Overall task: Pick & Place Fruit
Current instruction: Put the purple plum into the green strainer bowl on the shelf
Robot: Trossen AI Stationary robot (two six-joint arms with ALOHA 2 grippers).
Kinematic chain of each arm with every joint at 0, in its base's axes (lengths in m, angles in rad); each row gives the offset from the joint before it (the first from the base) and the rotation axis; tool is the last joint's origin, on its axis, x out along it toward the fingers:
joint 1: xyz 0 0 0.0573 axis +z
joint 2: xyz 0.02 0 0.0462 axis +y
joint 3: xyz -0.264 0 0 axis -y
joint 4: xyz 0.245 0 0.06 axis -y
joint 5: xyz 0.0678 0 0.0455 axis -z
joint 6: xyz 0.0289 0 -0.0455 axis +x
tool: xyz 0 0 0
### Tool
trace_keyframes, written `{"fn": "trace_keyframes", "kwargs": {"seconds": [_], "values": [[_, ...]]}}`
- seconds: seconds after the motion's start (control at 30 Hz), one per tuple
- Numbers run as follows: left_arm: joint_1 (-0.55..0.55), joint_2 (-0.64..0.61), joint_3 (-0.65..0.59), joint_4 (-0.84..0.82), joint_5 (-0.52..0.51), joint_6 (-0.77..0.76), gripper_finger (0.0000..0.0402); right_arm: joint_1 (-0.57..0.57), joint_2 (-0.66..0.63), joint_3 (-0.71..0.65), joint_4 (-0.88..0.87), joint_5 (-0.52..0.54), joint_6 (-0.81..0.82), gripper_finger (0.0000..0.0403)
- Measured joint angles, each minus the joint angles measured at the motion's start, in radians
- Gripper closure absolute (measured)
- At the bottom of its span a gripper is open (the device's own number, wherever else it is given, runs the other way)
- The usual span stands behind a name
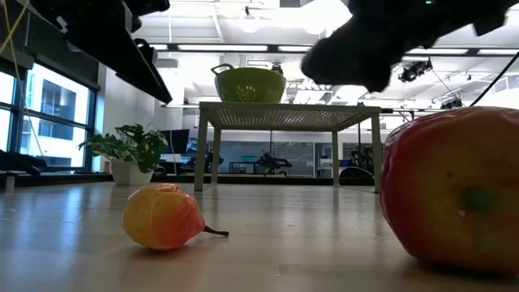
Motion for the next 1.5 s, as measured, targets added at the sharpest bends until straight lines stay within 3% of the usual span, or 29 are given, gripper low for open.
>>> {"fn": "trace_keyframes", "kwargs": {"seconds": [0.43, 0.93, 1.23, 1.5], "values": [[0.002, 0.0, -0.001, 0.053, 0.005, 0.053, 0.0059, -0.198, 0.0, 0.0, 0.256, -0.133, -0.11, 0.0133], [0.002, 0.0, -0.001, 0.098, 0.007, 0.095, 0.0059, -0.385, 0.0, 0.0, 0.493, -0.178, -0.161, 0.0134], [0.002, 0.0, -0.001, 0.098, 0.008, 0.098, 0.0059, -0.471, 0.001, 0.082, 0.474, -0.205, -0.207, 0.0134], [0.002, 0.001, -0.001, 0.097, 0.053, 0.095, 0.0059, -0.558, 0.015, 0.202, 0.308, -0.252, -0.207, 0.0134]]}}
